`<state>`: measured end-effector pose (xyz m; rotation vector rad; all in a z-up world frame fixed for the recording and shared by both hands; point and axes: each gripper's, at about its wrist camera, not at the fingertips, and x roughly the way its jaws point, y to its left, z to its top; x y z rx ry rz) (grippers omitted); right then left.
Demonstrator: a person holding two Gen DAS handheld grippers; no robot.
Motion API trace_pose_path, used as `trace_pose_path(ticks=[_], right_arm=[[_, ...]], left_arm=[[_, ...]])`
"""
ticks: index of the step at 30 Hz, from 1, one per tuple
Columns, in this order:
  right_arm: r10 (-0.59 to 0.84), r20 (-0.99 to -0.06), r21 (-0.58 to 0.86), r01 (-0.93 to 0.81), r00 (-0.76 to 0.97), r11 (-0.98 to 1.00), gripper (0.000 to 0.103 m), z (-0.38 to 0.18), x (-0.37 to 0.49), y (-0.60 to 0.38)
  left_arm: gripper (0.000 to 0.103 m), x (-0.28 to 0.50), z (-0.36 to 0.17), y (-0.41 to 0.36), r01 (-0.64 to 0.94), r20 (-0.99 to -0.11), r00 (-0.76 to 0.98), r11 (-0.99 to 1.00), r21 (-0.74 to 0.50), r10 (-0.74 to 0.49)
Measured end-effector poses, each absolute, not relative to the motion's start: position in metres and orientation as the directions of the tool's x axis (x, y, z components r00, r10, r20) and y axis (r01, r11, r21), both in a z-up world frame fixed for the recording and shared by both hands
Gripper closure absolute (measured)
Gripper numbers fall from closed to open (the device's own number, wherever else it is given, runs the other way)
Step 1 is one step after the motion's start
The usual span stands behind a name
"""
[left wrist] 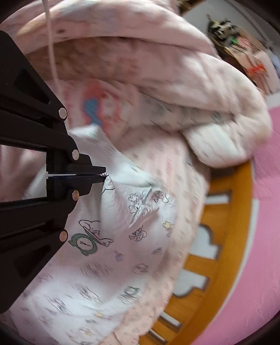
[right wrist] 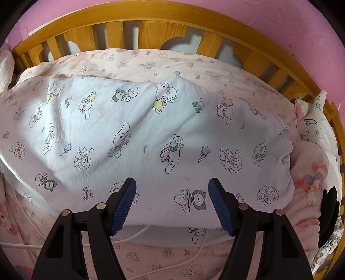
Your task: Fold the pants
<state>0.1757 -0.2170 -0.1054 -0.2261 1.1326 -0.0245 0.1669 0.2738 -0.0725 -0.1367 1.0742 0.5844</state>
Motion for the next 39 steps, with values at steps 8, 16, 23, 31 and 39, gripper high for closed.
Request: trace_pose_path(ticks=[8, 16, 23, 31, 39], right_arm=[[-0.143, -0.897, -0.197, -0.088, 0.419, 0.976, 0.032, -0.107, 0.175, -0.221], [-0.145, -0.908, -0.194, -0.087, 0.394, 0.977, 0.032, -0.118, 0.177, -0.226], [-0.143, -0.912, -0.194, -0.094, 0.385, 0.977, 0.032, -0.123, 0.178, -0.223], [-0.146, -0.911, -0.189, -0.075, 0.385, 0.979, 0.032, -0.121, 0.178, -0.230], [-0.146, -0.915, -0.192, -0.090, 0.377, 0.977, 0.032, -0.125, 0.177, -0.224]], left_arm=[[0.103, 0.145, -0.101, 0.280, -0.550, -0.854, 0.258, 0.796, 0.254, 0.451], [0.069, 0.129, -0.097, 0.283, -0.585, -0.842, 0.252, 0.768, 0.261, 0.478], [0.052, 0.133, -0.064, 0.284, -0.619, -0.787, 0.299, 0.737, 0.271, 0.540], [0.053, 0.125, -0.048, 0.298, -0.690, -0.742, 0.295, 0.671, 0.271, 0.602], [0.052, 0.187, -0.103, 0.268, -0.448, -0.860, 0.245, 0.839, 0.309, 0.447]])
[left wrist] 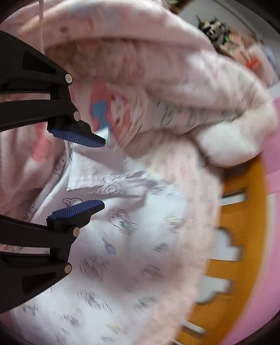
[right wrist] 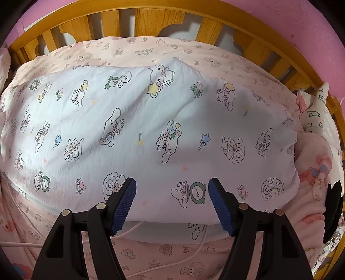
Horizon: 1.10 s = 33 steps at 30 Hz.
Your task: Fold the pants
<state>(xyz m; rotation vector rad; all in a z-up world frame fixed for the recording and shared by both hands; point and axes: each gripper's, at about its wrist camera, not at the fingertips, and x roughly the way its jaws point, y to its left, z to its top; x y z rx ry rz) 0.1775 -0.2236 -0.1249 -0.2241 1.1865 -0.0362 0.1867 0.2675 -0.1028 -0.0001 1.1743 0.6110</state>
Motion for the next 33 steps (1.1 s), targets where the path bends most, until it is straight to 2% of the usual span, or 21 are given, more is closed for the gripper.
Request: trace_pose_path(ticks=[4, 6, 8, 10, 12, 17, 19, 21, 24, 25, 30, 33], right_arm=[[-0.146, -0.914, -0.195, -0.092, 0.379, 0.977, 0.032, -0.123, 0.176, -0.225], [-0.147, -0.915, -0.193, -0.086, 0.377, 0.977, 0.032, -0.123, 0.177, -0.228], [-0.151, -0.916, -0.193, -0.077, 0.372, 0.978, 0.032, -0.125, 0.178, -0.232], [-0.149, -0.919, -0.186, -0.069, 0.366, 0.980, 0.032, -0.126, 0.179, -0.235], [-0.147, -0.919, -0.181, -0.060, 0.365, 0.982, 0.032, -0.126, 0.179, -0.236], [-0.143, -0.909, -0.178, -0.055, 0.391, 0.982, 0.032, -0.116, 0.174, -0.237], [-0.140, -0.900, -0.174, -0.045, 0.412, 0.984, 0.032, -0.108, 0.172, -0.239], [-0.137, -0.893, -0.168, -0.034, 0.429, 0.985, 0.032, -0.100, 0.170, -0.242], [-0.135, -0.887, -0.162, -0.023, 0.443, 0.987, 0.032, -0.091, 0.167, -0.247], [-0.133, -0.885, -0.160, -0.022, 0.446, 0.987, 0.032, -0.089, 0.165, -0.248], [-0.141, -0.881, -0.168, -0.021, 0.452, 0.986, 0.032, -0.089, 0.158, -0.253], [-0.138, -0.891, -0.159, -0.013, 0.434, 0.987, 0.032, -0.096, 0.156, -0.259]], left_arm=[[0.057, 0.214, -0.147, 0.277, -0.378, -0.839, 0.110, 0.803, 0.460, 0.533], [0.069, 0.219, -0.158, 0.289, -0.358, -0.828, 0.057, 0.785, 0.505, 0.558], [0.076, 0.219, -0.158, 0.307, -0.384, -0.806, 0.017, 0.748, 0.542, 0.592], [0.078, 0.215, -0.142, 0.321, -0.445, -0.756, 0.020, 0.683, 0.579, 0.654], [0.078, 0.206, -0.118, 0.327, -0.509, -0.716, 0.052, 0.635, 0.581, 0.696], [0.078, 0.183, -0.065, 0.302, -0.547, -0.730, 0.218, 0.700, 0.458, 0.648], [0.075, 0.178, -0.049, 0.279, -0.517, -0.745, 0.305, 0.760, 0.394, 0.594], [0.063, 0.173, -0.035, 0.254, -0.478, -0.770, 0.383, 0.823, 0.308, 0.510], [0.056, 0.162, -0.027, 0.218, -0.427, -0.810, 0.442, 0.884, 0.189, 0.387], [0.055, 0.157, -0.028, 0.206, -0.414, -0.815, 0.450, 0.894, 0.172, 0.365], [0.036, 0.141, -0.049, 0.160, -0.368, -0.846, 0.433, 0.918, 0.148, 0.310], [0.034, 0.138, -0.072, 0.152, -0.384, -0.874, 0.385, 0.913, 0.139, 0.295]])
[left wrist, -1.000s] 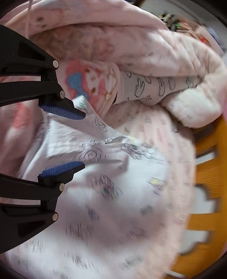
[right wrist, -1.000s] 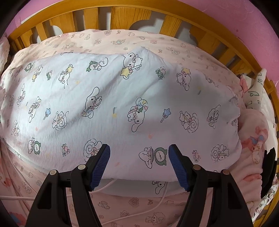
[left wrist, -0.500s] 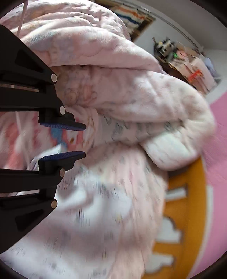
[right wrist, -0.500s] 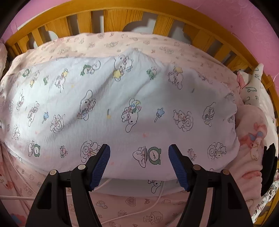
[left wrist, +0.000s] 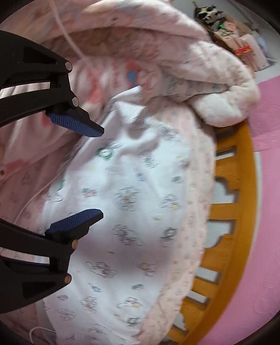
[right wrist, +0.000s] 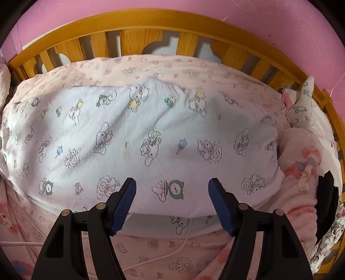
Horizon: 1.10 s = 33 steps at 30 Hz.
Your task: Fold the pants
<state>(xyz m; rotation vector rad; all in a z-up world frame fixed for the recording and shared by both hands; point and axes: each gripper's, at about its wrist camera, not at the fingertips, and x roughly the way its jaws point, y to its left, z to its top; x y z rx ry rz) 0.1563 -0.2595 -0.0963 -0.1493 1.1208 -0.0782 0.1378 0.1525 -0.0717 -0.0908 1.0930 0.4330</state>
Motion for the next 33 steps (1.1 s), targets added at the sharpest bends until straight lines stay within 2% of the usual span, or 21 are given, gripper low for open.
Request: trace_pose_path(ticks=[4, 7, 12, 20, 25, 28, 33], right_arm=[[-0.128, -0.887, -0.136, 0.014, 0.443, 0.991, 0.032, -0.097, 0.157, -0.269], [-0.139, -0.873, -0.140, 0.033, 0.468, 0.990, 0.032, -0.094, 0.158, -0.274], [-0.129, -0.874, -0.121, 0.047, 0.469, 0.991, 0.032, -0.094, 0.161, -0.280], [-0.148, -0.910, -0.128, 0.078, 0.388, 0.989, 0.032, -0.105, 0.153, -0.291], [-0.280, -0.895, -0.211, 0.223, 0.347, 0.952, 0.032, -0.109, 0.160, -0.324], [-0.279, -0.907, -0.179, 0.312, 0.315, 0.933, 0.032, -0.107, 0.167, -0.358], [-0.358, -0.909, -0.254, 0.397, 0.214, 0.882, 0.032, -0.127, 0.186, -0.407]], left_arm=[[0.034, 0.136, -0.094, 0.161, -0.458, -0.929, 0.308, 0.888, 0.044, 0.204], [0.034, 0.135, -0.093, 0.160, -0.468, -0.928, 0.311, 0.883, 0.038, 0.204], [0.033, 0.142, -0.083, 0.133, -0.383, -0.910, 0.352, 0.921, 0.074, 0.220], [0.032, 0.148, -0.086, 0.076, -0.267, -0.917, 0.380, 0.964, 0.016, 0.121], [0.032, 0.147, -0.104, 0.046, -0.201, -0.937, 0.341, 0.979, 0.008, 0.078], [0.032, 0.147, -0.104, 0.033, -0.166, -0.933, 0.349, 0.986, 0.031, 0.088], [0.032, 0.148, -0.102, 0.029, -0.164, -0.930, 0.357, 0.986, 0.033, 0.091]])
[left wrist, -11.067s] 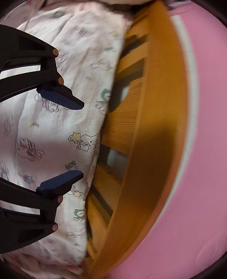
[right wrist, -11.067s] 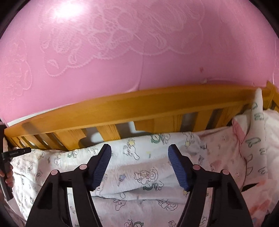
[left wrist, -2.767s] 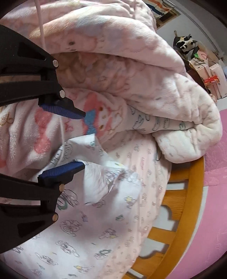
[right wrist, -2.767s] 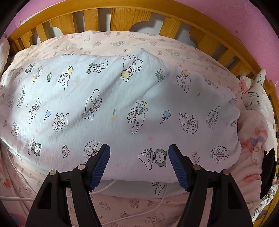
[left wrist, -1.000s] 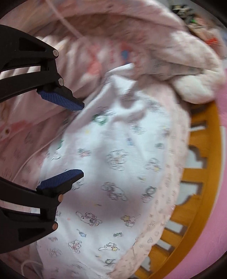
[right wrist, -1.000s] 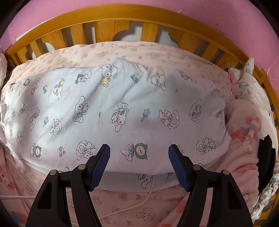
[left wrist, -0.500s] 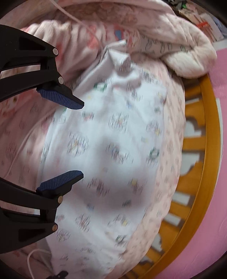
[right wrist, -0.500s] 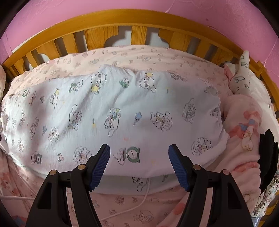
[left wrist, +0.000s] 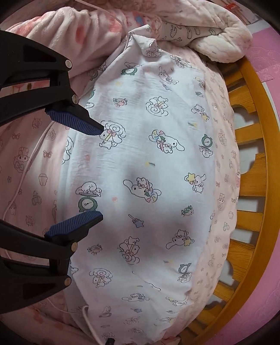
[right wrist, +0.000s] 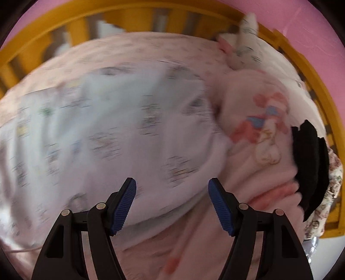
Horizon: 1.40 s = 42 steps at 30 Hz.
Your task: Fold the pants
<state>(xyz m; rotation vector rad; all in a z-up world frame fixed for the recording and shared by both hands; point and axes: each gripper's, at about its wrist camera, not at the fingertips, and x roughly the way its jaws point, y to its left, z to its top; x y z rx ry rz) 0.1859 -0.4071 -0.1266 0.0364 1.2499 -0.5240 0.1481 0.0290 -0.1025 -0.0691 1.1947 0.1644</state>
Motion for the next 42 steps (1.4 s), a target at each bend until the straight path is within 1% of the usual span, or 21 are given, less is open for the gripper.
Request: trace_pose_path(ticks=[3, 4, 5, 6, 8, 10, 13, 16, 19, 22, 24, 25, 26, 27, 30, 33, 35, 38, 42], right_arm=[[-0.374, -0.910, -0.272, 0.426, 0.177, 0.863, 0.032, -0.135, 0.196, -0.429], [-0.386, -0.909, -0.286, 0.437, 0.157, 0.853, 0.036, -0.140, 0.201, -0.438], [-0.382, -0.912, -0.286, 0.440, 0.148, 0.852, 0.050, -0.143, 0.203, -0.443], [-0.371, -0.918, -0.280, 0.438, 0.137, 0.854, 0.059, -0.147, 0.204, -0.448], [-0.307, -0.946, -0.233, 0.440, 0.104, 0.867, 0.098, -0.156, 0.205, -0.457], [-0.301, -0.946, -0.218, 0.445, 0.123, 0.869, 0.098, -0.148, 0.199, -0.457], [-0.375, -0.911, -0.285, 0.393, 0.173, 0.874, 0.099, -0.123, 0.186, -0.442], [-0.362, -0.913, -0.283, 0.347, 0.187, 0.894, 0.099, -0.104, 0.169, -0.434], [-0.352, -0.913, -0.265, 0.357, 0.206, 0.896, 0.099, -0.089, 0.158, -0.441], [-0.374, -0.908, -0.289, 0.360, 0.192, 0.887, 0.098, -0.089, 0.163, -0.445], [-0.328, -0.923, -0.239, 0.367, 0.202, 0.899, 0.098, -0.081, 0.166, -0.446], [-0.296, -0.929, -0.202, 0.366, 0.221, 0.909, 0.095, -0.076, 0.163, -0.444], [-0.276, -0.931, -0.181, 0.356, 0.239, 0.917, 0.091, -0.068, 0.158, -0.439], [-0.270, -0.929, -0.174, 0.345, 0.253, 0.922, 0.090, -0.061, 0.153, -0.434], [-0.276, -0.904, -0.175, 0.306, 0.327, 0.936, 0.088, -0.026, 0.132, -0.417], [-0.296, -0.854, -0.187, 0.278, 0.428, 0.942, 0.085, 0.024, 0.101, -0.410], [-0.304, -0.826, -0.194, 0.267, 0.474, 0.944, 0.073, 0.049, 0.086, -0.409], [-0.304, -0.789, -0.200, 0.246, 0.534, 0.949, 0.071, 0.086, 0.060, -0.403], [-0.199, -0.794, -0.106, 0.191, 0.574, 0.976, 0.069, 0.118, 0.035, -0.395]], left_arm=[[0.032, 0.148, -0.104, 0.027, -0.161, -0.931, 0.354, 0.986, 0.036, 0.092], [0.032, 0.149, -0.104, 0.027, -0.158, -0.931, 0.353, 0.987, 0.041, 0.095], [0.032, 0.149, -0.105, 0.025, -0.154, -0.930, 0.353, 0.987, 0.047, 0.099], [0.032, 0.150, -0.106, 0.024, -0.151, -0.930, 0.353, 0.987, 0.050, 0.101], [0.032, 0.150, -0.107, 0.022, -0.145, -0.930, 0.353, 0.988, 0.051, 0.100], [0.032, 0.149, -0.105, 0.019, -0.137, -0.928, 0.359, 0.989, 0.052, 0.098], [0.032, 0.148, -0.101, 0.015, -0.126, -0.921, 0.374, 0.990, 0.069, 0.112], [0.032, 0.147, -0.100, 0.011, -0.105, -0.920, 0.376, 0.991, 0.079, 0.114], [0.032, 0.142, -0.099, 0.003, -0.067, -0.923, 0.376, 0.996, 0.059, 0.080], [0.032, 0.138, -0.099, -0.008, -0.006, -0.934, 0.357, 1.000, -0.007, -0.004], [0.035, 0.133, -0.095, -0.015, 0.020, -0.936, 0.351, 0.999, -0.032, -0.037], [0.036, 0.130, -0.093, -0.018, 0.029, -0.936, 0.349, 0.999, -0.039, -0.047], [0.037, 0.126, -0.086, -0.020, 0.040, -0.932, 0.357, 0.998, -0.051, -0.062], [0.038, 0.121, -0.079, -0.020, 0.042, -0.926, 0.371, 0.997, -0.062, -0.074], [0.038, 0.107, -0.051, -0.016, 0.043, -0.901, 0.429, 0.997, -0.059, -0.071], [0.038, 0.092, -0.014, -0.009, 0.035, -0.853, 0.521, 0.999, -0.024, -0.039], [0.038, 0.082, 0.009, -0.004, 0.029, -0.824, 0.566, 0.999, -0.027, -0.038], [0.038, 0.070, 0.039, 0.004, 0.019, -0.788, 0.614, 0.999, -0.045, -0.047], [0.037, 0.052, 0.076, 0.011, 0.011, -0.753, 0.655, 0.997, -0.079, -0.067]])
